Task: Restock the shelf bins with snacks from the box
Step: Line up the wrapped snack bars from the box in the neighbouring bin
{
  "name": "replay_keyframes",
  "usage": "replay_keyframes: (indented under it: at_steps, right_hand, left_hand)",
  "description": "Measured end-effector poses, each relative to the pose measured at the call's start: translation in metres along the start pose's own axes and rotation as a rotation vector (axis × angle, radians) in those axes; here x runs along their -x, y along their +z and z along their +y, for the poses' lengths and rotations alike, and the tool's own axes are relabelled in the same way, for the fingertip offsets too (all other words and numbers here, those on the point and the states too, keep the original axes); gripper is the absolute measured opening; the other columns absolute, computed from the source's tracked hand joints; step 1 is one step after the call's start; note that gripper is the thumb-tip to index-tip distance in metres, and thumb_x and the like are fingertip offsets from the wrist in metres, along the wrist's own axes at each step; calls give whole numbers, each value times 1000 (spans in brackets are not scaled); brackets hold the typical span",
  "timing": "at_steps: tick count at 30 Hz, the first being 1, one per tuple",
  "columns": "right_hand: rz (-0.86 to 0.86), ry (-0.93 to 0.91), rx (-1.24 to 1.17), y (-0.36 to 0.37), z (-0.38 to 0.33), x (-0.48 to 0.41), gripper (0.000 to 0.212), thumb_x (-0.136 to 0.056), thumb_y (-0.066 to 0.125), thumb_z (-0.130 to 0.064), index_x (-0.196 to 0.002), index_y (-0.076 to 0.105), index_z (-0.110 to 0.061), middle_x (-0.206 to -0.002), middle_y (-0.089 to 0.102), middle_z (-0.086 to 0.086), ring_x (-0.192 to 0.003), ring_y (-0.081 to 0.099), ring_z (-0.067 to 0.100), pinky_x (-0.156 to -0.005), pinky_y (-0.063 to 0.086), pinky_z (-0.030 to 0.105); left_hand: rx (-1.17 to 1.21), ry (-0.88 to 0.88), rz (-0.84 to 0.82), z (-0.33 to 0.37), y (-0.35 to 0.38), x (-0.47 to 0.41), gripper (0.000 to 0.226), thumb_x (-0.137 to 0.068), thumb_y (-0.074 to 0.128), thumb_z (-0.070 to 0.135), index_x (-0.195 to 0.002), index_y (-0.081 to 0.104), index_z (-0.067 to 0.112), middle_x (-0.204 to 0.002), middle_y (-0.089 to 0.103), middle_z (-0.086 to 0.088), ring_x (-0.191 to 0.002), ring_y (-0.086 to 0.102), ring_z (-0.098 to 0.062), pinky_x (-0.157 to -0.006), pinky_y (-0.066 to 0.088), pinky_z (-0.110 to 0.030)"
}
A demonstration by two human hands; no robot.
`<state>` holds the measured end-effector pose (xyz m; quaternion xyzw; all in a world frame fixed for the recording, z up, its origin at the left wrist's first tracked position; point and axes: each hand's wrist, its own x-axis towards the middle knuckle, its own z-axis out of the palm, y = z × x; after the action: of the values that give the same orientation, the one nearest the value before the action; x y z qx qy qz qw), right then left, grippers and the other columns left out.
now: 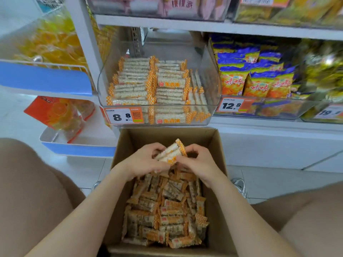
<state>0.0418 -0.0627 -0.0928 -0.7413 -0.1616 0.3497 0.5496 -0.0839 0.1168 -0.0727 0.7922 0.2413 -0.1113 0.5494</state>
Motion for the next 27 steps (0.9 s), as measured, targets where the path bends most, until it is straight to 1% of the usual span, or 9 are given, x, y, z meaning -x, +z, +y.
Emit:
replay_keyframes:
  at_steps: [4, 7, 9, 11, 14, 17, 21, 24, 27]
  right_hand:
    - [86, -276, 221, 4, -29, 17, 39, -84, 82, -15, -113, 58, -27, -117, 65, -11, -109, 65, 4, -93, 59, 33]
    - [46, -567, 468, 7, -54, 34, 51, -89, 70, -17, -135, 51, -32, -130, 59, -15, -122, 56, 2, -102, 48, 23]
    - [38, -632, 584, 7, -72, 40, 52, -95, 65, -26, -144, 50, -34, -141, 54, -17, -135, 48, 3, -111, 40, 23]
    - [60, -651, 599, 3, -89, 43, 47, -98, 63, -31, -143, 53, -36, -139, 53, -19, -134, 47, -1, -111, 38, 19]
    - [164, -701, 578, -10, -111, 37, 42, -97, 68, -30, -138, 59, -34, -131, 57, -18, -125, 51, -4, -104, 40, 17]
    - [357, -755, 521, -25, -135, 18, 40, -97, 71, -24, -135, 61, -27, -123, 60, -10, -111, 54, -6, -88, 38, 3]
    - [490, -733, 678, -31, -164, -33, 40, -96, 70, -21, -135, 62, -18, -126, 63, -1, -113, 56, 7, -87, 30, 0]
    - [344, -663, 887, -25, -174, -74, 43, -98, 68, -20, -140, 59, -17, -136, 63, 8, -123, 60, 22, -99, 40, 24]
    - [184, -539, 980, -17, -176, -105, 43, -100, 69, -22, -142, 60, -20, -140, 62, 9, -123, 63, 28, -104, 48, 35]
  left_hand:
    - [-431, 219, 142, 33, -19, 19, 46, -80, 80, 29, -123, 65, 37, -113, 65, 12, -102, 60, -8, -95, 51, -35]
    - [-555, 413, 183, 58, -32, 32, 48, -77, 78, 22, -123, 69, 31, -112, 68, 15, -100, 60, -2, -89, 50, -29]
    - [-588, 464, 227, 72, -45, 41, 52, -80, 77, 24, -130, 66, 29, -122, 67, 17, -110, 59, 1, -94, 48, -21]
    - [-580, 519, 293, 82, -60, 46, 50, -84, 79, 29, -131, 65, 30, -124, 65, 19, -114, 56, 4, -95, 42, -14]
    - [-610, 616, 488, 91, -76, 48, 53, -90, 77, 39, -138, 58, 28, -129, 61, 11, -123, 49, -5, -100, 38, -23]
    - [-609, 522, 677, 90, -84, 42, 61, -97, 61, 48, -150, 44, 24, -146, 49, 3, -140, 36, -21, -113, 32, -40]
    - [-775, 312, 695, 79, -82, 20, 73, -94, 48, 57, -155, 37, 20, -162, 36, -5, -154, 23, -34, -118, 27, -57]
    - [-946, 249, 594, 80, -80, 3, 81, -98, 34, 67, -163, 20, 22, -174, 9, -7, -160, 5, -38, -123, 17, -62]
    - [-1041, 186, 523, 81, -81, -7, 85, -100, 35, 70, -165, 2, 26, -174, -11, -5, -159, -8, -41, -125, 9, -65]
